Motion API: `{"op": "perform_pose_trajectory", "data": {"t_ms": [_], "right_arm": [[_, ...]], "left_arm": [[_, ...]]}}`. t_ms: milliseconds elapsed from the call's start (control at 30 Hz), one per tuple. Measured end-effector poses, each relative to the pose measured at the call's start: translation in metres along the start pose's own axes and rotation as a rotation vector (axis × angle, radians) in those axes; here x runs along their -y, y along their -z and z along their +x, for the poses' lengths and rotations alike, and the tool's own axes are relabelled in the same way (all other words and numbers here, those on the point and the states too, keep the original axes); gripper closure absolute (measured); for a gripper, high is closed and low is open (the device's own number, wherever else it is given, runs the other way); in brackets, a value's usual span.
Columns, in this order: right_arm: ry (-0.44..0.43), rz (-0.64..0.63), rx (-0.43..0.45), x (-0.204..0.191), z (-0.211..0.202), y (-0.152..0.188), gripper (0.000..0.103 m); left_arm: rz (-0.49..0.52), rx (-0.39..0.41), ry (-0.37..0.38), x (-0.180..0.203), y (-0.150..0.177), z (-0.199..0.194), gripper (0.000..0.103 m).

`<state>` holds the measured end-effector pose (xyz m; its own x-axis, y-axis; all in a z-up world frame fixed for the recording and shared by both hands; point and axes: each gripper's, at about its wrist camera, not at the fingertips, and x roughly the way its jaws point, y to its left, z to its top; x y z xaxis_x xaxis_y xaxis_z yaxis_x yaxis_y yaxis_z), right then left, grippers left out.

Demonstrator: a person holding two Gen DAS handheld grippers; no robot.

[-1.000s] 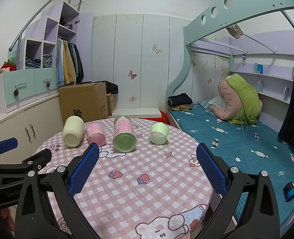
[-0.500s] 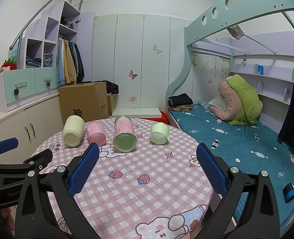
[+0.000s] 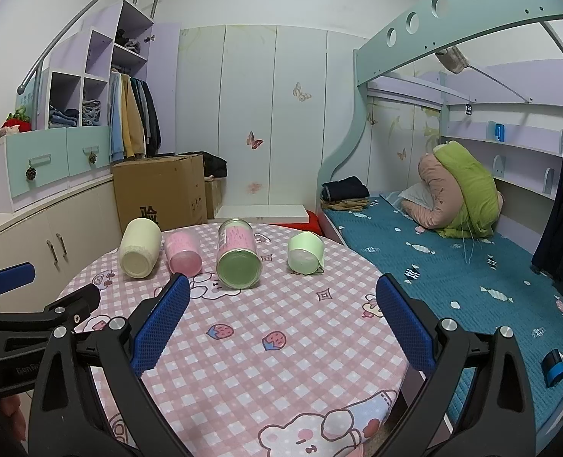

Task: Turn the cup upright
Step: 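Move the left gripper to the pale green cup and grasp its body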

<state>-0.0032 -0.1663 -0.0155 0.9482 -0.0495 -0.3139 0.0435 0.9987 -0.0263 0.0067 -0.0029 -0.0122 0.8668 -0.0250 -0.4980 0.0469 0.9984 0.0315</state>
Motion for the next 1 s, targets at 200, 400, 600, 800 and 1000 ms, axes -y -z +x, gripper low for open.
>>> {"op": "perform_pose_trajectory", "data": {"t_ms": [200, 400, 600, 800, 1000], "right_arm": [[0.000, 0.002, -0.004, 0.002, 0.003, 0.001, 0.008], [0.007, 0.011, -0.021, 0.010, 0.011, 0.002, 0.008], [0.013, 0.004, -0.040, 0.013, 0.025, -0.002, 0.008], [-0.023, 0.017, -0.075, 0.014, 0.055, -0.016, 0.008], [-0.028, -0.002, -0.110, 0.009, 0.099, -0.036, 0.008]], "left_arm": [[0.011, -0.015, 0.009, 0.003, 0.000, 0.006, 0.009], [0.012, -0.044, 0.032, 0.007, -0.004, 0.018, 0.009], [-0.001, -0.092, 0.058, 0.004, -0.010, 0.040, 0.009], [-0.023, -0.127, 0.046, -0.012, -0.031, 0.070, 0.009], [-0.056, -0.178, 0.008, -0.039, -0.065, 0.118, 0.009]]}}
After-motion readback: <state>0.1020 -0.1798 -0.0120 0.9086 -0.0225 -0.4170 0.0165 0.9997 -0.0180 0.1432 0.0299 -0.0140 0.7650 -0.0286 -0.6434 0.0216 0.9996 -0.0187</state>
